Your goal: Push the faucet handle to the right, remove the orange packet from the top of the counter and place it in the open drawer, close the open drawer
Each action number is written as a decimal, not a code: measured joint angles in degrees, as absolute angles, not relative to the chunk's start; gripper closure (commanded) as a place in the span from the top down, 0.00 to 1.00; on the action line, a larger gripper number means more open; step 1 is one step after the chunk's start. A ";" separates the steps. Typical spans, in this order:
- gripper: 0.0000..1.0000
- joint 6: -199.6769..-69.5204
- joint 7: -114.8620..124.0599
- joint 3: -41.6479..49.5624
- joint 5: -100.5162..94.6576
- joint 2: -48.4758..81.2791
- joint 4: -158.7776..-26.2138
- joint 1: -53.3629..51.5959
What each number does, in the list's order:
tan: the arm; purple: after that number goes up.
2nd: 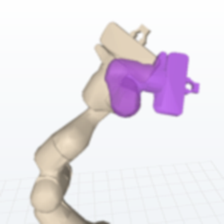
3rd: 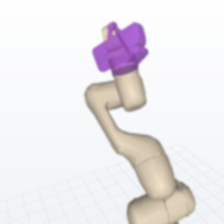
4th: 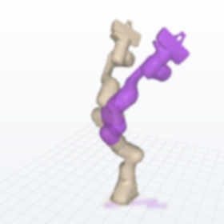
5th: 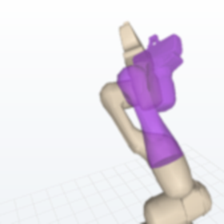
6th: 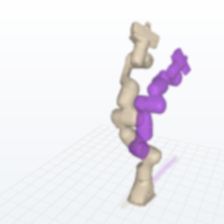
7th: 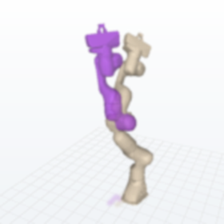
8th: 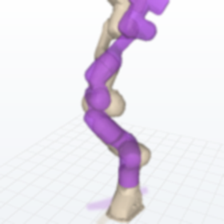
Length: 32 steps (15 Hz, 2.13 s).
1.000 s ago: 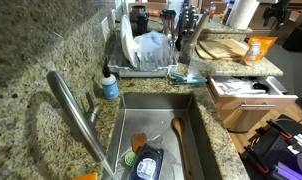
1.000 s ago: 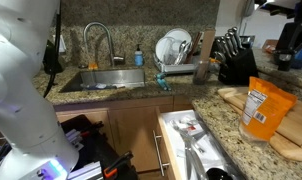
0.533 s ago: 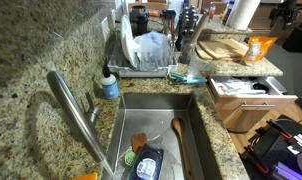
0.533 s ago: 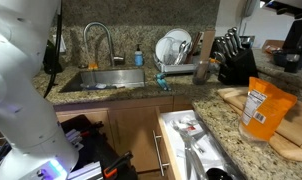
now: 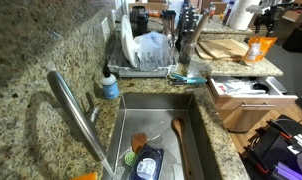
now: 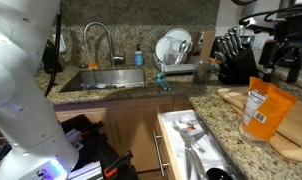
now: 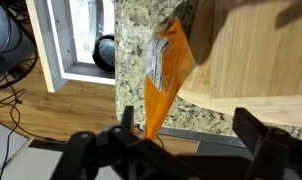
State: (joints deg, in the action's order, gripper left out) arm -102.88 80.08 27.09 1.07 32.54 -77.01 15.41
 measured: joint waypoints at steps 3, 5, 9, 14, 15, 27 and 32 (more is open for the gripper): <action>1.00 -102.71 80.07 26.94 0.68 32.59 -76.90 15.96; 1.00 -100.44 80.10 25.49 -0.14 33.74 -76.82 16.51; 0.75 -99.64 80.58 24.21 -1.02 37.51 -76.72 16.87; 0.43 -99.61 81.07 24.09 -1.04 37.34 -76.46 16.87; 0.35 -99.61 81.38 24.07 -1.04 37.40 -76.46 16.87; 0.00 -102.09 87.39 24.29 -3.28 37.90 -74.20 16.58; 0.00 -98.80 82.00 24.36 -3.97 32.74 -73.87 15.19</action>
